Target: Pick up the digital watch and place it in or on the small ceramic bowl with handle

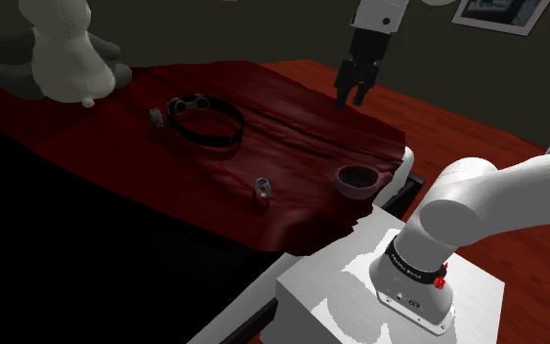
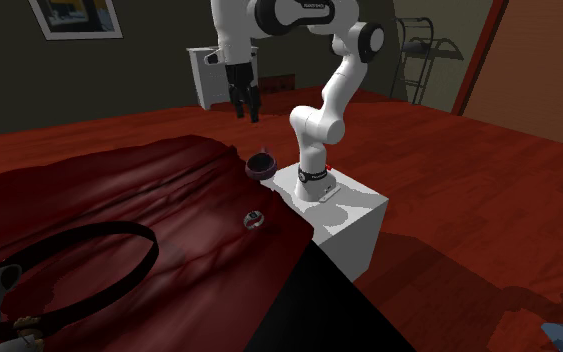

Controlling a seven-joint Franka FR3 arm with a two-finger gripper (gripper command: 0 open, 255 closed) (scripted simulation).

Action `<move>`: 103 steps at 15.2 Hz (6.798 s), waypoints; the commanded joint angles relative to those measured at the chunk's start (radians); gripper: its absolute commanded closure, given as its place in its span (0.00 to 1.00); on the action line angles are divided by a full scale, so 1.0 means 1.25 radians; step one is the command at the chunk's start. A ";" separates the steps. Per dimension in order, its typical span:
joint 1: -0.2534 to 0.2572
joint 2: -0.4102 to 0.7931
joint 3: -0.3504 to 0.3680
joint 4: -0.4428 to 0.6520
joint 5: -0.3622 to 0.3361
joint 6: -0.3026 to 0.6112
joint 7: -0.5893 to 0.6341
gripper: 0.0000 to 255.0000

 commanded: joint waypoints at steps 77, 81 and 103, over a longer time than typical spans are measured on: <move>0.109 0.324 0.179 0.032 0.157 0.295 0.214 1.00; 0.088 0.222 0.135 -0.054 0.143 0.266 0.159 1.00; -0.111 -0.154 -0.144 -0.294 -0.107 0.082 -0.130 1.00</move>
